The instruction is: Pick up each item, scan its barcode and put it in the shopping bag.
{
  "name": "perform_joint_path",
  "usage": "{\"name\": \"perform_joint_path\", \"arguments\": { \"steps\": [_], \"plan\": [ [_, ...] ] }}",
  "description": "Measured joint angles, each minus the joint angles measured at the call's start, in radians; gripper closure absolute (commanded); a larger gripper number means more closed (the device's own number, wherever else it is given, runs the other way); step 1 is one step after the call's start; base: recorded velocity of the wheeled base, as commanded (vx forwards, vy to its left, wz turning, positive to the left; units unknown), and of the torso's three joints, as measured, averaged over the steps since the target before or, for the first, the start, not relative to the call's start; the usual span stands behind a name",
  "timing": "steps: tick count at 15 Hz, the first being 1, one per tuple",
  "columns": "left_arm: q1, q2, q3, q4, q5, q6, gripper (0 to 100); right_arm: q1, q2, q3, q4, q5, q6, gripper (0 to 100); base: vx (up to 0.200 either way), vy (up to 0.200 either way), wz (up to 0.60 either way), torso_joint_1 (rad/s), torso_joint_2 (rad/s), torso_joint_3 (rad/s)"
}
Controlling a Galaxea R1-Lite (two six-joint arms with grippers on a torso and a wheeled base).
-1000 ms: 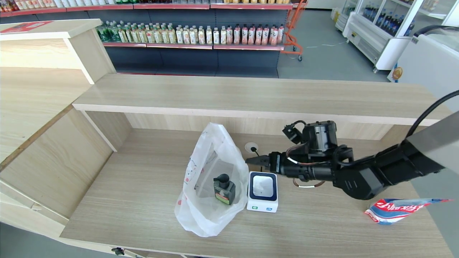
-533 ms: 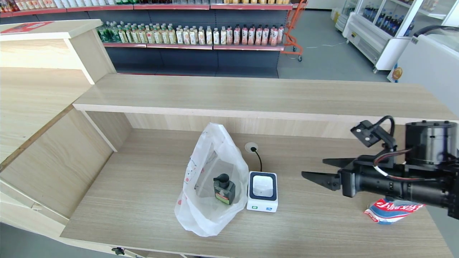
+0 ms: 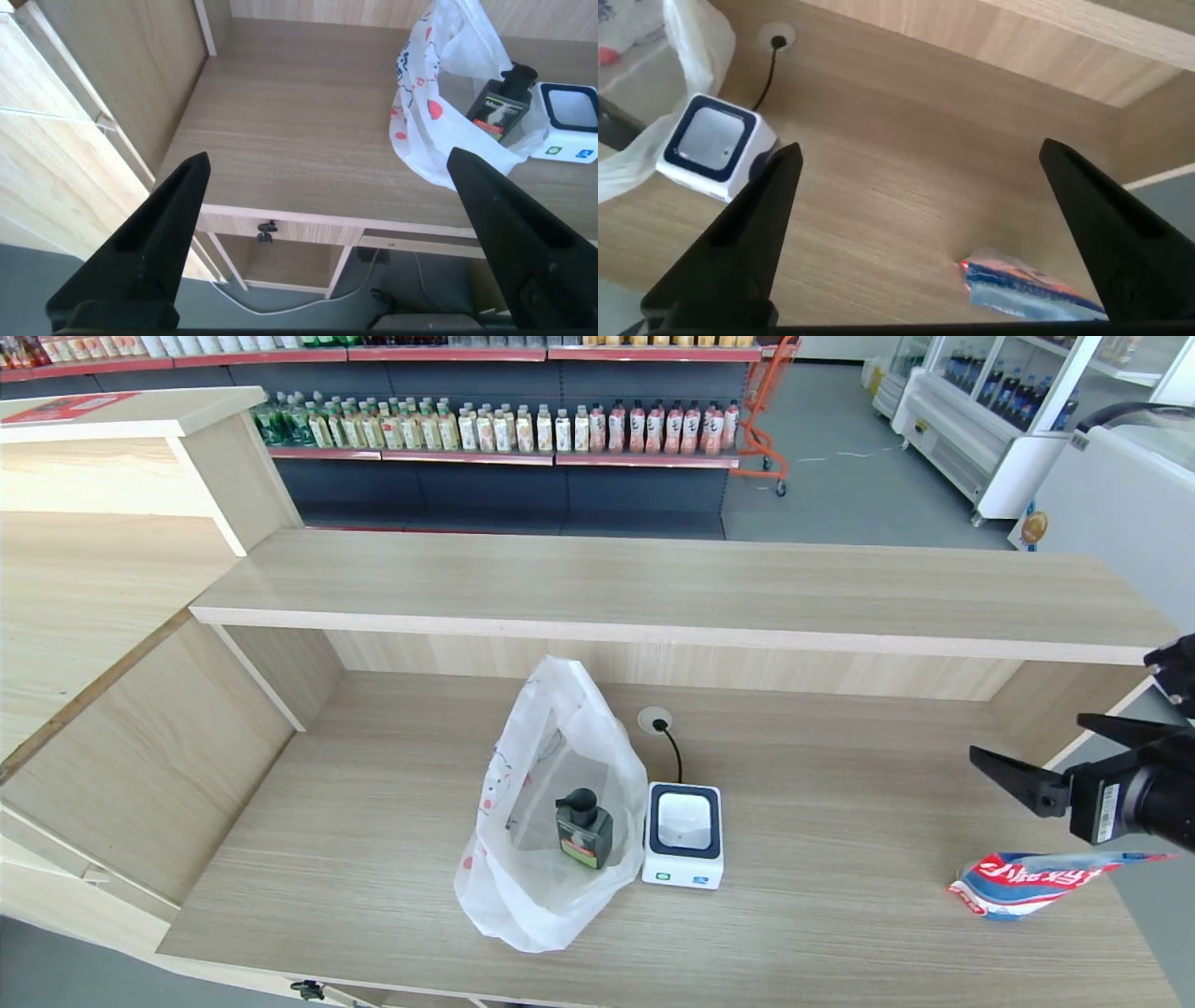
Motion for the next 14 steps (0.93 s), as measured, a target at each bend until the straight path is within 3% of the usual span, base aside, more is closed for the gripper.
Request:
{"name": "perform_joint_path", "arguments": {
  "steps": [2,4,10,14],
  "plan": [
    [0.0,0.0,0.0,0.0,0.0,0.0,0,0.043,-0.049,0.006,0.047,-0.194,0.019,0,0.0,0.0,0.0,0.0,0.0,0.0],
    [0.0,0.0,0.0,0.0,0.0,0.0,0,0.12,-0.088,-0.01,0.097,-0.271,0.12,0,0.0,0.0,0.0,0.0,0.0,0.0],
    [0.0,0.0,0.0,0.0,0.0,0.0,0,0.147,-0.137,-0.186,0.642,-0.286,0.681,0,0.0,0.0,0.0,0.0,0.0,0.0],
    [0.0,0.0,0.0,0.0,0.0,0.0,0,0.145,-0.164,-0.192,0.693,-0.282,0.748,0,0.0,0.0,0.0,0.0,0.0,0.0]
  ]
}}
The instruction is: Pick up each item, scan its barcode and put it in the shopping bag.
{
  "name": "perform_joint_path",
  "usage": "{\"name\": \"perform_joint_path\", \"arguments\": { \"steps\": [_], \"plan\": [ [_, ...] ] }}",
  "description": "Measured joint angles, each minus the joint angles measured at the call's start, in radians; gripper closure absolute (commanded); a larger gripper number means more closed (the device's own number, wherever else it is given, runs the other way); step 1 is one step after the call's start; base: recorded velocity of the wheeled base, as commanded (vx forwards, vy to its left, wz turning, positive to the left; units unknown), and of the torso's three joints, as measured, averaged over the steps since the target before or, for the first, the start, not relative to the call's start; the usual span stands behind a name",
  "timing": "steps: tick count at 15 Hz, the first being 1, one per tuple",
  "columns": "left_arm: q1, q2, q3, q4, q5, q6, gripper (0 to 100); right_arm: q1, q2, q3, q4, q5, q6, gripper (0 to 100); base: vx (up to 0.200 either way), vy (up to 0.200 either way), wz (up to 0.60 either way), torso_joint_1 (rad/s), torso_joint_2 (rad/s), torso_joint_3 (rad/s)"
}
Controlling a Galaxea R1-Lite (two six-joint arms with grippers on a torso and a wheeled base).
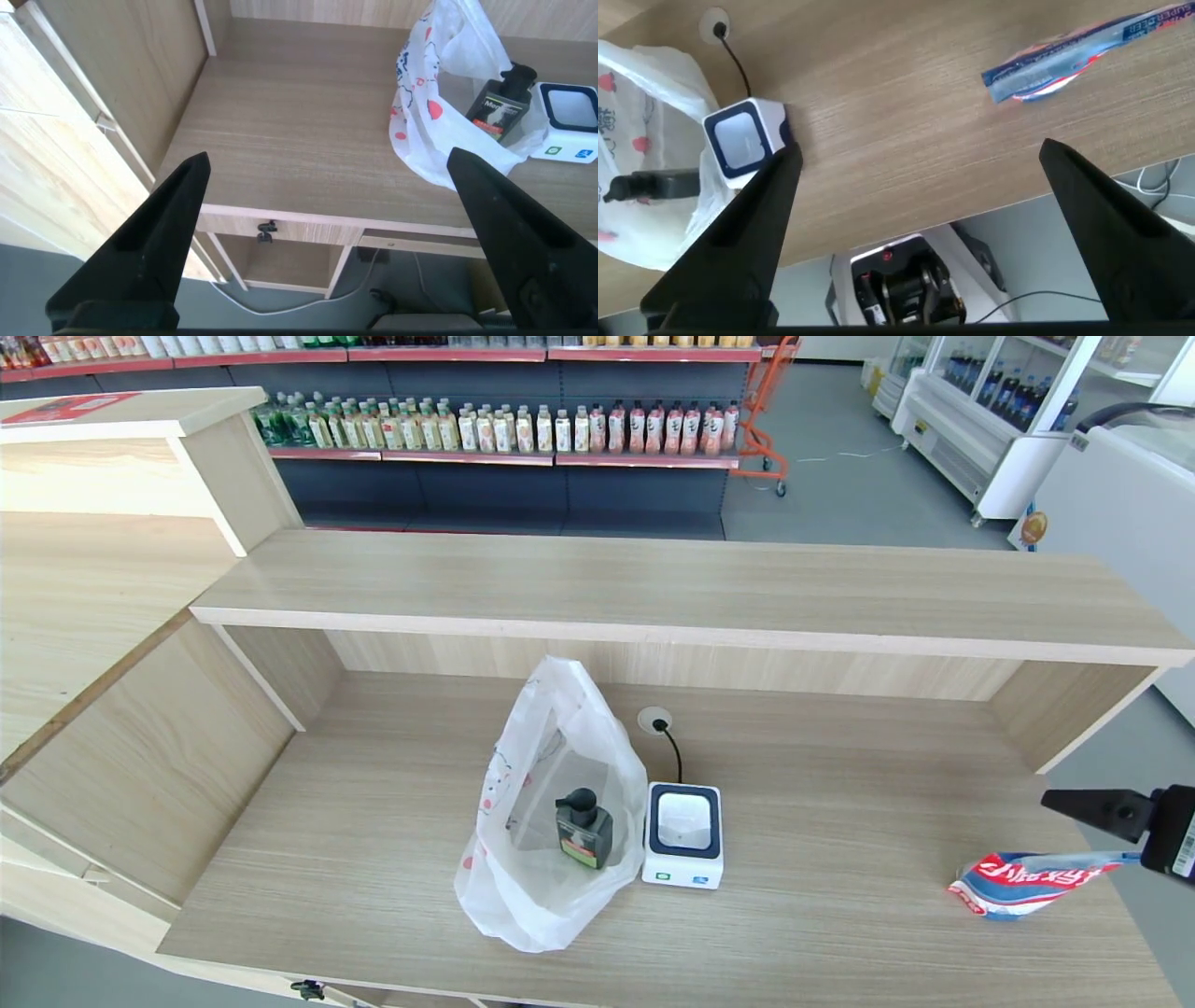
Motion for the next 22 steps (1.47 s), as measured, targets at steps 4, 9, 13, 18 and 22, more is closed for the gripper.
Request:
{"name": "perform_joint_path", "arguments": {
  "steps": [4,9,13,18,22],
  "plan": [
    [0.0,0.0,0.0,0.0,-0.001,-0.002,0,0.0,-0.011,0.003,0.002,0.001,0.003,0,0.0,-0.1,0.0,0.002,0.0,0.001],
    [-0.001,0.0,0.0,0.0,0.004,-0.003,0,0.0,-0.013,-0.004,0.037,0.003,0.14,0,0.0,-0.2,0.0,0.001,0.0,0.002],
    [0.0,0.0,0.0,0.0,0.001,-0.001,0,0.005,-0.043,-0.011,0.148,0.054,0.216,0,0.0,-0.1,0.0,0.004,0.0,0.002],
    [0.0,0.0,0.0,0.0,0.001,0.0,0,0.026,-0.051,-0.024,0.169,0.059,0.317,0,-0.04,0.0,0.0,0.0,0.0,0.0],
    [0.0,0.0,0.0,0.0,0.001,0.0,0,0.027,-0.037,-0.027,0.188,0.071,0.334,0,0.0,0.0,0.0,0.0,0.0,0.0]
  ]
}}
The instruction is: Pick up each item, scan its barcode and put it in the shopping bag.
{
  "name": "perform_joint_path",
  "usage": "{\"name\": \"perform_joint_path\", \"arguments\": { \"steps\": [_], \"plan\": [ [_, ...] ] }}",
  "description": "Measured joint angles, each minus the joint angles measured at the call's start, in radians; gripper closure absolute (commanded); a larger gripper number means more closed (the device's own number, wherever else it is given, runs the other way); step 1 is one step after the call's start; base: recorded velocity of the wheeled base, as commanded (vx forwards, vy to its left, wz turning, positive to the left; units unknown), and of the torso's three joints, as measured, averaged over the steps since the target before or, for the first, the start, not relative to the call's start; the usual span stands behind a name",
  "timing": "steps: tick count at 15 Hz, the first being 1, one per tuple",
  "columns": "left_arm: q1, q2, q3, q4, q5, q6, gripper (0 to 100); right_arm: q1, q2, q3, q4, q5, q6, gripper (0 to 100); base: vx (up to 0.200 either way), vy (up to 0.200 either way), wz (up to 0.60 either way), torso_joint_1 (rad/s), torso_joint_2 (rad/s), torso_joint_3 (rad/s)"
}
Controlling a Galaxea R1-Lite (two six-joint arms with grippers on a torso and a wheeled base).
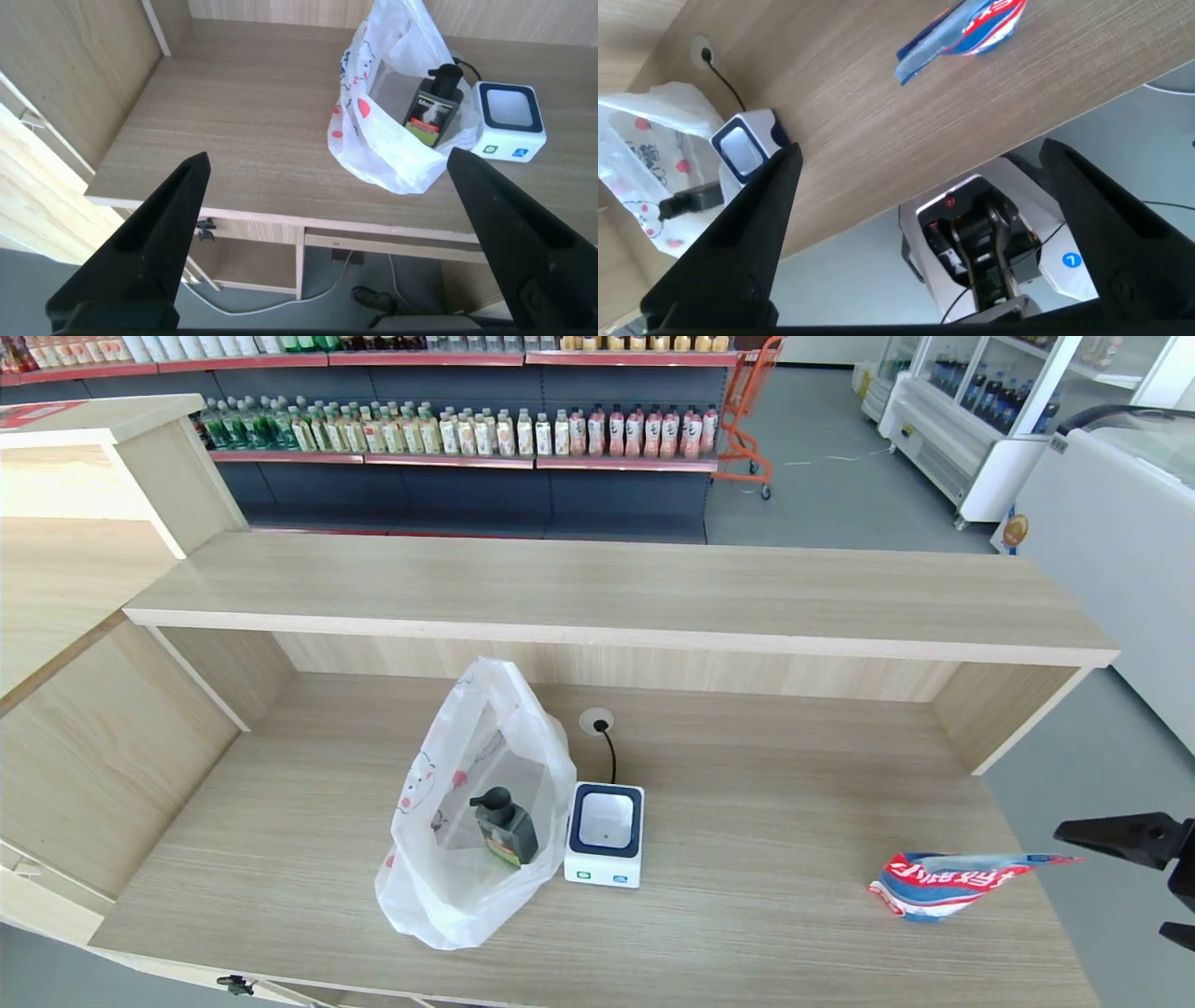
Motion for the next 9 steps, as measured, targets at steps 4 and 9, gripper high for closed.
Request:
{"name": "perform_joint_path", "arguments": {
  "steps": [4,9],
  "plan": [
    [0.0,0.0,0.0,0.0,0.0,0.0,0,-0.031,0.042,-0.024,0.023,-0.023,0.035,0,0.0,0.0,0.0,0.0,0.0,0.0],
    [0.0,0.0,0.0,0.0,0.0,0.0,0,-0.233,0.218,-0.137,0.124,-0.134,0.095,0,0.0,0.0,0.0,0.0,0.0,0.0]
  ]
}}
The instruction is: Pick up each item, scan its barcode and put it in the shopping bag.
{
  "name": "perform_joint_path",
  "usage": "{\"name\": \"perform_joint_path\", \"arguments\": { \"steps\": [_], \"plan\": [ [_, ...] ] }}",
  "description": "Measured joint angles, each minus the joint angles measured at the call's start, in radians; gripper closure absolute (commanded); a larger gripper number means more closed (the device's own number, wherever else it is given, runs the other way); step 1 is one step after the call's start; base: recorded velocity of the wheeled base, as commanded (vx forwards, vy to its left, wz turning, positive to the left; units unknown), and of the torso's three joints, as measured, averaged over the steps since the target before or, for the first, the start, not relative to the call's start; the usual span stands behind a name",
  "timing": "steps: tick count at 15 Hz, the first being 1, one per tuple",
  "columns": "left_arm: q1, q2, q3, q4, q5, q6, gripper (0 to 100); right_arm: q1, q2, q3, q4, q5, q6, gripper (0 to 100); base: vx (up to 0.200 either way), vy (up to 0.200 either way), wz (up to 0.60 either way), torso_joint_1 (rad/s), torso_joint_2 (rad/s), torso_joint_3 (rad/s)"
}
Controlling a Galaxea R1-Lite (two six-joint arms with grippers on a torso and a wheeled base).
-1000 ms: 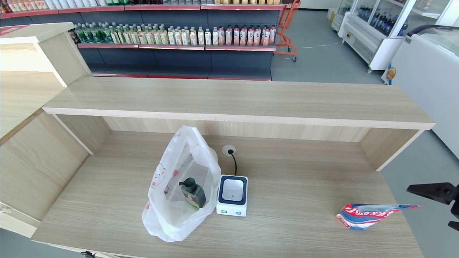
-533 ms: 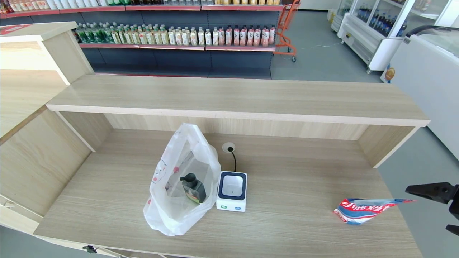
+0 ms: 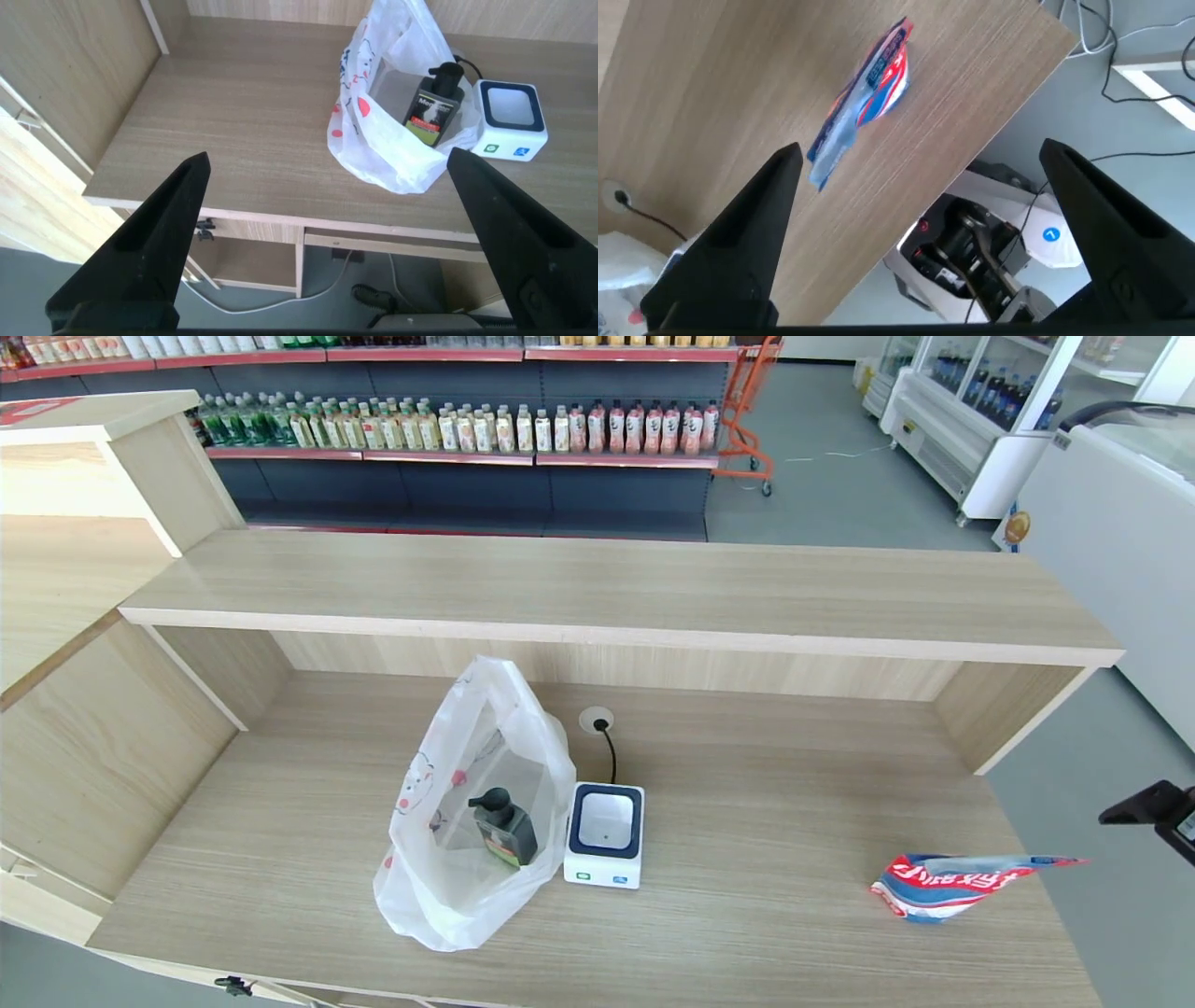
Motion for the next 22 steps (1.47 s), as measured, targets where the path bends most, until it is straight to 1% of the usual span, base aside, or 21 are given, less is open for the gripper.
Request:
{"name": "perform_joint_path", "arguments": {
  "steps": [1,7,10,12,16,19,20,22],
  "plan": [
    [0.0,0.0,0.0,0.0,0.0,0.0,0,-0.012,0.024,-0.007,0.001,-0.017,0.002,0,0.0,0.0,0.0,0.0,0.0,0.0],
    [0.0,0.0,0.0,0.0,-0.001,0.0,0,-0.054,0.177,0.01,-0.014,-0.043,0.015,0,0.0,0.0,0.0,0.0,0.0,0.0],
    [0.0,0.0,0.0,0.0,0.0,0.0,0,-0.06,0.298,0.011,-0.16,-0.051,0.001,0,0.0,0.0,0.0,0.0,0.0,0.0],
    [0.0,0.0,0.0,0.0,0.0,0.0,0,-0.045,0.378,0.015,-0.253,-0.043,-0.029,0,0.0,0.0,0.0,0.0,0.0,0.0],
    [0.0,0.0,0.0,0.0,0.0,0.0,0,0.011,0.519,0.03,-0.403,0.009,-0.071,0,0.0,0.0,0.0,0.0,0.0,0.0],
    [0.0,0.0,0.0,0.0,0.0,0.0,0,0.027,0.608,0.031,-0.526,0.048,-0.12,0,0.0,0.0,0.0,0.0,0.0,0.0],
    [0.0,0.0,0.0,0.0,0.0,0.0,0,0.031,0.635,0.031,-0.564,0.047,-0.135,100,0.0,0.0,0.0,0.0,0.0,0.0],
    [0.0,0.0,0.0,0.0,0.0,0.0,0,0.039,0.684,0.032,-0.614,0.043,-0.177,100,0.0,0.0,0.0,0.0,0.0,0.0]
  ]
}}
